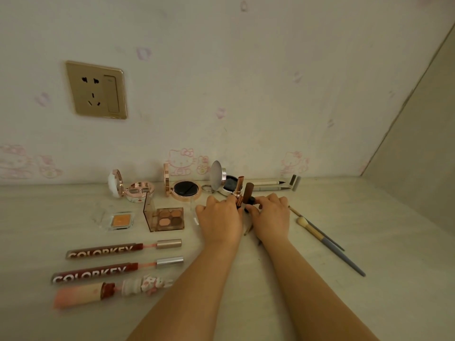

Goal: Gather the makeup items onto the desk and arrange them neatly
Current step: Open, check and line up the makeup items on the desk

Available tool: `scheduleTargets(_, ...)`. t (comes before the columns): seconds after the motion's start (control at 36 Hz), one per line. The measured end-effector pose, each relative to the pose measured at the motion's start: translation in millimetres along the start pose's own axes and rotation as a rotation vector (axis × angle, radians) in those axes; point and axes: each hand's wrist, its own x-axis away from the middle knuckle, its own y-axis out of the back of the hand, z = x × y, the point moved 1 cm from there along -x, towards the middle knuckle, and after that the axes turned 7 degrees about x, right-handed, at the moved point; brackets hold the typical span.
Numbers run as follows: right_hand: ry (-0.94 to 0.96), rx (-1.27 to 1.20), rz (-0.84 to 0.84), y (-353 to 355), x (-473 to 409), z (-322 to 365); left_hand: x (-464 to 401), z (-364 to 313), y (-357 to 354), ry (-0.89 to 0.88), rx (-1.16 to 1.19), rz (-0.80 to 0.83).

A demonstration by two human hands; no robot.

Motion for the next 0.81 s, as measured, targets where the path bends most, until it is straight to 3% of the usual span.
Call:
scheduleTargets(0.64, -0.034, 0.008, 0.074, 0.5, -0.3, -0.1, -3.5, 3.0, -5.7, 0.029, -0.023, -0.002)
scheduleTargets(0.81, -0.166, -0.291, 0.025, 4.5, 7.0, -3.4, -2.6, 4.5, -7.5, 0.035, -0.016, -0.014)
